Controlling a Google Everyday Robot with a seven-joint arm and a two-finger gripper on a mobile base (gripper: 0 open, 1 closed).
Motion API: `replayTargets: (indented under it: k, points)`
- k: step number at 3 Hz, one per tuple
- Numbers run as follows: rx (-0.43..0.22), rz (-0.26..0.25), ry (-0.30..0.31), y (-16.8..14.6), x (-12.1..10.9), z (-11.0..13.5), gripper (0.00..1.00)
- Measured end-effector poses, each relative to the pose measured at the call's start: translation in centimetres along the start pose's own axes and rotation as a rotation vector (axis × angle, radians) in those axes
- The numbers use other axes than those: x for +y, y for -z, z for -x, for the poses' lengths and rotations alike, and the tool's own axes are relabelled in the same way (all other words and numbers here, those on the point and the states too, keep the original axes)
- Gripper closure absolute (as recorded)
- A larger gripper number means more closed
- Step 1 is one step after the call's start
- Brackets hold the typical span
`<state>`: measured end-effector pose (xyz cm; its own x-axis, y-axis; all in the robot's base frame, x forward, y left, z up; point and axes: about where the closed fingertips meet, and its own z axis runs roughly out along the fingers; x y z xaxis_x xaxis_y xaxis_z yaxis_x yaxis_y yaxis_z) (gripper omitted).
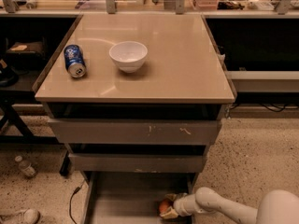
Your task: Pick orange from bottom drawer and place on counter
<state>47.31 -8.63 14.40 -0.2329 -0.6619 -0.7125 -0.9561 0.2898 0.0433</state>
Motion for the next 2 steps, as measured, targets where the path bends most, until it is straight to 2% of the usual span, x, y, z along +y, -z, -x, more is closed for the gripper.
replayTargets:
  k: [1, 2]
  points:
    - [0.007, -0.016, -0.019, 1.0, 0.0, 0.8, 1.0]
    - [0.034, -0.049, -0.051, 3.5, -0.2, 2.4, 1.0]
